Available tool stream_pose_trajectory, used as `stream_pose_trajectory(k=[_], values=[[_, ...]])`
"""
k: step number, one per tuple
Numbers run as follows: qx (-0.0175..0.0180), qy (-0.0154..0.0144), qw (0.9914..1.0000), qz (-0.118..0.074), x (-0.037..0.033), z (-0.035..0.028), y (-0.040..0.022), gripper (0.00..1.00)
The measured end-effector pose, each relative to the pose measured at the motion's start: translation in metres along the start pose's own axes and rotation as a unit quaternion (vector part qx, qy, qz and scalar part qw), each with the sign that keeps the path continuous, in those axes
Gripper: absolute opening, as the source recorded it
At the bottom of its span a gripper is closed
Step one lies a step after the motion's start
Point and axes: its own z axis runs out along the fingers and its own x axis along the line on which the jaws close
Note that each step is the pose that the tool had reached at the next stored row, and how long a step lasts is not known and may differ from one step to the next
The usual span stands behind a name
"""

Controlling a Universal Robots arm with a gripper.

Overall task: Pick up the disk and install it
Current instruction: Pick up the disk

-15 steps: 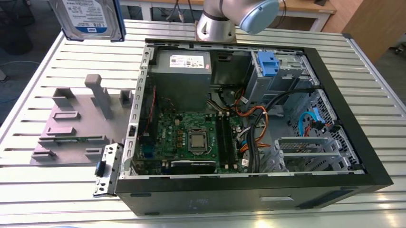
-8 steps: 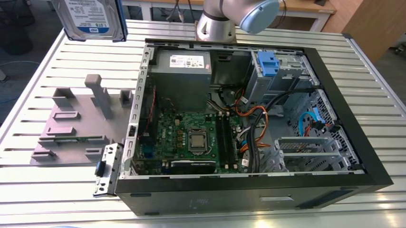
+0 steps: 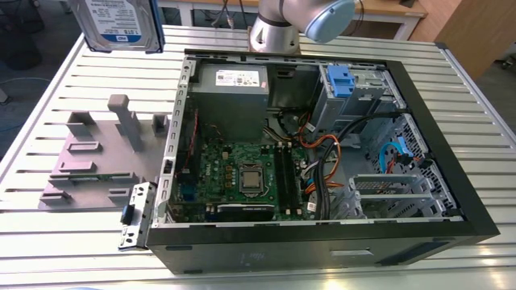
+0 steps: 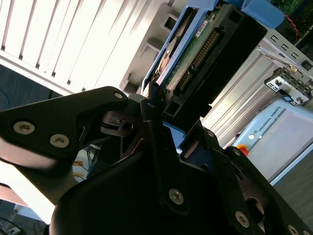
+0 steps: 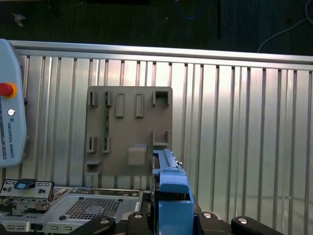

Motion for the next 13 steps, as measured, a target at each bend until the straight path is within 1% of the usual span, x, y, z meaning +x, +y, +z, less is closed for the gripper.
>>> stream_pose_trajectory(k=[13], values=[[0.0000, 0.0000, 1.00000, 0.000, 0.0002, -0.0001, -0.0066, 0.36]])
